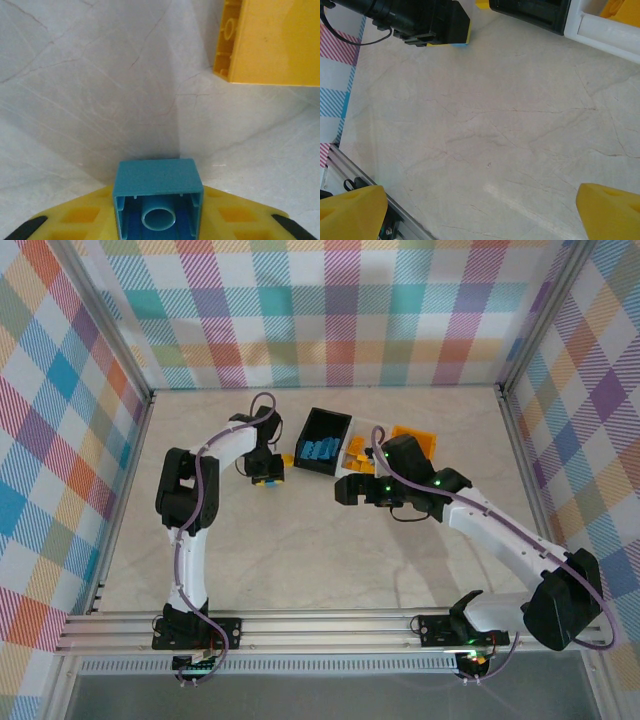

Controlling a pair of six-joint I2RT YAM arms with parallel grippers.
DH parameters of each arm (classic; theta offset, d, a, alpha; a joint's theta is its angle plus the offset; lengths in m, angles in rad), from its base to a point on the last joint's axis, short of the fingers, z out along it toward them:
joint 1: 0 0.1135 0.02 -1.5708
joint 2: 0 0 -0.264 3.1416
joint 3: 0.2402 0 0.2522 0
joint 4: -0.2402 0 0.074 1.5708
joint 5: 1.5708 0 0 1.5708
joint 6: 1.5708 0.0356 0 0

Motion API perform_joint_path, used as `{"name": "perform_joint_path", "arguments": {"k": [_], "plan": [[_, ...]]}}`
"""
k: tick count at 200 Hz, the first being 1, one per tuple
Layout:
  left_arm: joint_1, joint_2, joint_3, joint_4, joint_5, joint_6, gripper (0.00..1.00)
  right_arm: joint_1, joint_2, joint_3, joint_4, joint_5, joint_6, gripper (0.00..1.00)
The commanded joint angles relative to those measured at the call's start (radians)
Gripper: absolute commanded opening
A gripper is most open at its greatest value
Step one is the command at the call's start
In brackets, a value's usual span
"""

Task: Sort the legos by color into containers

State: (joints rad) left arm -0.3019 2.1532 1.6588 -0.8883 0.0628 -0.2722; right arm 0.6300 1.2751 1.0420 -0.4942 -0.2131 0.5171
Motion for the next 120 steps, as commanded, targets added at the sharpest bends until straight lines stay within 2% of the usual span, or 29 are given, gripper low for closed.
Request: {"name": "perform_joint_path", "arguments": {"k": [1,44,79,120], "plan": [[0.017,0.02,0.023,-0.02,0.008,0.006,0.35,0.007,0.006,0.007,0.011,0.006,0.014,0.97],[0.02,-0.003,0.043,-0.051,0.022,0.011,0.33,0.007,0.0,0.001,0.011,0.008,0.015,0.97],[0.02,-0.084,0.095,-0.089,0.045,0.0,0.33,0.007,-0.024,-0.013,0.007,0.028,0.016,0.97],[-0.001,-0.09,0.256,-0.096,0.153,-0.048,0.33,0.006,-0.06,-0.043,0.01,0.045,0.021,0.97]]}}
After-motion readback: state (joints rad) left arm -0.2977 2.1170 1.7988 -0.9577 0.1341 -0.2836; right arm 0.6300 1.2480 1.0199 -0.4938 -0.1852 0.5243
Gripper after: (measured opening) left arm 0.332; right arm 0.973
